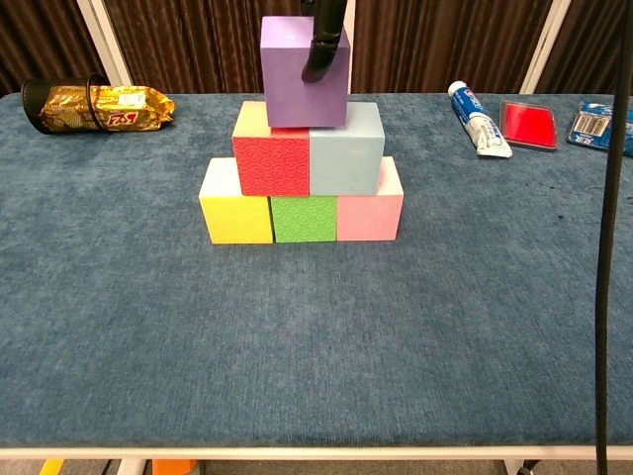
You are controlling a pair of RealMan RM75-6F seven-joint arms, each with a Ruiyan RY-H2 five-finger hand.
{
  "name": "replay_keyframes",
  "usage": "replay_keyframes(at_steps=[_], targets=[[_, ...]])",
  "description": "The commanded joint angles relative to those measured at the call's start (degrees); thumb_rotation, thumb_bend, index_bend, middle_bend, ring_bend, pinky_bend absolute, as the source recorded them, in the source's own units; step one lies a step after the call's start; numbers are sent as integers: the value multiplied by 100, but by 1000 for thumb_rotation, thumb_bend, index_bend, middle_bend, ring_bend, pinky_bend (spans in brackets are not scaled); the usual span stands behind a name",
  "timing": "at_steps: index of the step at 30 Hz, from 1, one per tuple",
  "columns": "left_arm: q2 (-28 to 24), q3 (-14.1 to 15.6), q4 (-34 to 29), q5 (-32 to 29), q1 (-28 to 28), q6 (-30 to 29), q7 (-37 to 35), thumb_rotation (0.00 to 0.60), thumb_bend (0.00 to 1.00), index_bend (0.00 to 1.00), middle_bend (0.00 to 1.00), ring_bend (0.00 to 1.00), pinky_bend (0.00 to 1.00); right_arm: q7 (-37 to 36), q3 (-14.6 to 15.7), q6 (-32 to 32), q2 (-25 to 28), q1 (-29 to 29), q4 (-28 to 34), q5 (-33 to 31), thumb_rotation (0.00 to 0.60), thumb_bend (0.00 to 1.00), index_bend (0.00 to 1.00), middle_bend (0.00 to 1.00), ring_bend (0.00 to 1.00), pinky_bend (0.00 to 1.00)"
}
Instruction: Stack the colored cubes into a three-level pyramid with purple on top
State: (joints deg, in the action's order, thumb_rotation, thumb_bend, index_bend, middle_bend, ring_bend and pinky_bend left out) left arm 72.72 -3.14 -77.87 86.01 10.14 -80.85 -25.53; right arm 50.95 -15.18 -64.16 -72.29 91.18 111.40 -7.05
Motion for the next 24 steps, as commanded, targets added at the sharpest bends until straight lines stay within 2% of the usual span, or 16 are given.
replay_keyframes(at_steps=[1,10,24], targets=[[-2,6,11,4,-4,-2,-31,600,133,84,125,3,42,66,-70,-134,-67,38,-4,-104,600,148,0,587,78,0],[6,33,80,22,-28,-22,-148,600,133,84,126,2,42,316,-219,-181,-218,106,-91,-389,600,149,0,588,81,0],[5,64,104,14,-45,11,-190,600,133,84,125,2,41,539,-332,-281,-361,45,-171,-413,600,151,0,589,81,0]])
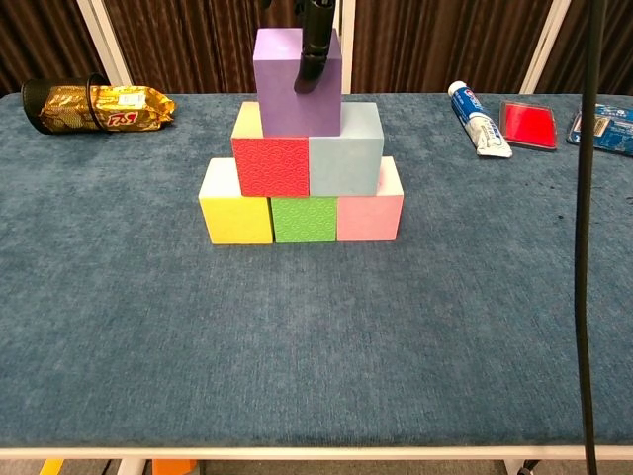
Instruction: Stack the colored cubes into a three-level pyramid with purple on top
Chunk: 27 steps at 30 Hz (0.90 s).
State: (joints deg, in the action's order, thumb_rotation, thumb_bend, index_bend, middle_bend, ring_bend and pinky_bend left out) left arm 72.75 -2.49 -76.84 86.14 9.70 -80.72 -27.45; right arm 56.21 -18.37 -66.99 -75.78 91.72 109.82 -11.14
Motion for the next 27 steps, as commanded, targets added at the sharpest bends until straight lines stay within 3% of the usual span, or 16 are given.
replay_keyframes(at_steps=[1,8,19,27], targets=[[3,-2,0,1,1,-1,-2,600,133,84,126,3,41,23,-20,3,-20,-15,-22,-6,600,150,0,589,81,0],[-2,-3,-5,-2,9,17,-27,600,132,84,126,3,41,105,-68,2,-39,-63,-34,-39,600,141,0,559,81,0],[-4,-14,-16,-30,5,30,-35,600,133,84,126,2,41,102,-193,205,70,-176,27,-145,600,21,0,190,0,0],[-5,-18,-34,-50,14,69,-51,600,133,84,126,3,41,23,-252,204,149,-255,115,-61,600,9,0,127,0,0]])
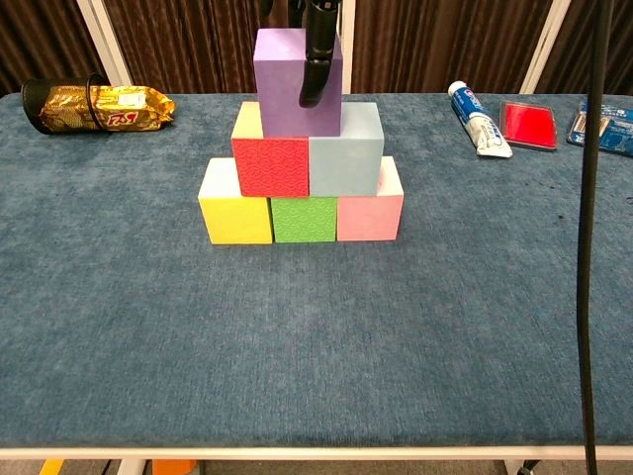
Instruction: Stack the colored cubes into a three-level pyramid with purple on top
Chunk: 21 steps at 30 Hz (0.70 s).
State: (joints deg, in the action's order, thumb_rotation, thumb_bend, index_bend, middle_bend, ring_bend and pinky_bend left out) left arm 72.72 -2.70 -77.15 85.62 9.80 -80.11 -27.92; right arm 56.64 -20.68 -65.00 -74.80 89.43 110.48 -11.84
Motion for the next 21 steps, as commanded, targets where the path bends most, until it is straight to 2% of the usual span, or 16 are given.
replay_keyframes(at_steps=[1,5,7,11,14,16,18,21], targets=[[-2,5,-5,7,6,9,1,600,133,84,126,2,41,-36,-39,10,106,-48,99,11,600,5,0,117,0,0],[-17,18,-30,18,11,25,55,600,132,84,126,3,41,-216,-107,-16,623,-311,640,195,600,0,0,86,0,0],[-37,33,-33,20,13,45,131,600,132,84,126,3,41,-350,-27,-90,1096,-614,1132,462,600,0,0,66,0,0],[-79,-12,-22,-64,-19,5,268,600,132,85,126,2,41,-799,499,-481,1987,-1602,2025,1683,600,0,0,26,0,0],[-213,-52,-78,-85,-56,-74,242,600,131,84,125,2,41,-1409,1272,-977,2411,-2800,2397,3438,600,0,0,11,0,0],[-308,-91,-154,-87,-78,-157,261,600,138,84,121,0,41,-1830,1745,-1173,2487,-3500,2341,4553,600,0,0,4,0,0],[-403,-136,-260,-66,-114,-309,417,600,146,84,118,0,41,-2407,2257,-1355,2469,-4272,2078,5854,600,0,0,1,0,0],[-454,-183,-411,-50,-173,-520,840,600,150,84,101,0,41,-3155,2855,-1622,2300,-5161,1432,7414,600,0,0,0,0,0]])
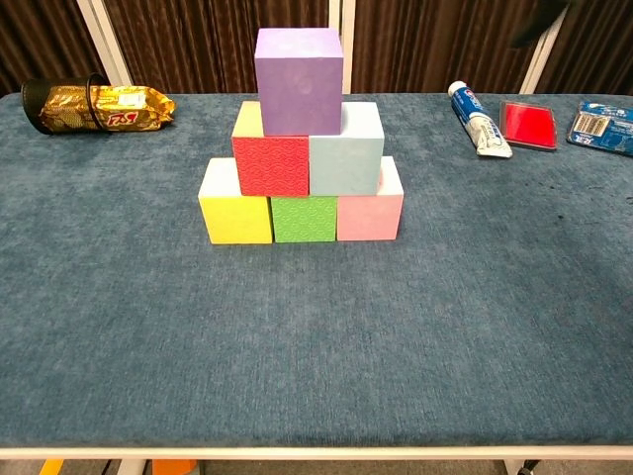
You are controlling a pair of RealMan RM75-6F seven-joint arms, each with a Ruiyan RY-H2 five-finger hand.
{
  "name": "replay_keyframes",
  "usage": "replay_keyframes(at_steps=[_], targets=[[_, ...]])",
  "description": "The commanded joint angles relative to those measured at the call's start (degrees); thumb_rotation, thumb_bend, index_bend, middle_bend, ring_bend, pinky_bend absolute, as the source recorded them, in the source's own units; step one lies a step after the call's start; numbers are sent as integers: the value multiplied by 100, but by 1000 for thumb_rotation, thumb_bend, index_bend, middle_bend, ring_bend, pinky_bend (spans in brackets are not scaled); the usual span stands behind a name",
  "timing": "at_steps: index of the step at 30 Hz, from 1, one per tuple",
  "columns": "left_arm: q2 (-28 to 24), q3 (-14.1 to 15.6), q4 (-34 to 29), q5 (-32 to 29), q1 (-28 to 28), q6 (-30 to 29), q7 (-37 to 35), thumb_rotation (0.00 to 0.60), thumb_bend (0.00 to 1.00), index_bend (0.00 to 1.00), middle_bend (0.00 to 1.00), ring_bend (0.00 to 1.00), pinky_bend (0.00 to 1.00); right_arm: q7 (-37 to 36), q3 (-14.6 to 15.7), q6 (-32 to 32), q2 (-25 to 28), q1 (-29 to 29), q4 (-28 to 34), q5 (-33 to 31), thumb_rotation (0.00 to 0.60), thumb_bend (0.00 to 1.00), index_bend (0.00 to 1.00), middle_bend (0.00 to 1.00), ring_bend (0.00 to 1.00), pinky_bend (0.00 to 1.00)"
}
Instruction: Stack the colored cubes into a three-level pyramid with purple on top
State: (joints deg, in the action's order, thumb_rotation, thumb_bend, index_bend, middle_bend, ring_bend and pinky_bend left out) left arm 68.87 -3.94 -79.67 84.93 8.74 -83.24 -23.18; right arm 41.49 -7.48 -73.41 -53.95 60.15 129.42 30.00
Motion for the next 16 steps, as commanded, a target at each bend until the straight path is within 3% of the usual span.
replay_keyframes(at_steps=[1,3,6,16], targets=[[-77,-60,-208,19,-88,-252,487,600,151,84,93,0,41,-1831,1664,-877,129,-2452,-693,3595,600,0,0,0,0,0],[-82,-30,-334,28,-141,-319,731,600,151,84,83,0,41,-2202,1890,-1051,-83,-2875,-1213,4204,600,0,0,0,0,0],[-95,36,-489,32,-205,-340,997,600,151,85,75,0,41,-2485,2045,-1163,-394,-3302,-1848,4602,600,0,0,0,0,0],[-101,173,-773,55,-395,-471,1637,600,151,85,61,0,41,-2964,1883,-1269,-929,-4002,-2979,4997,600,0,0,0,0,0]])
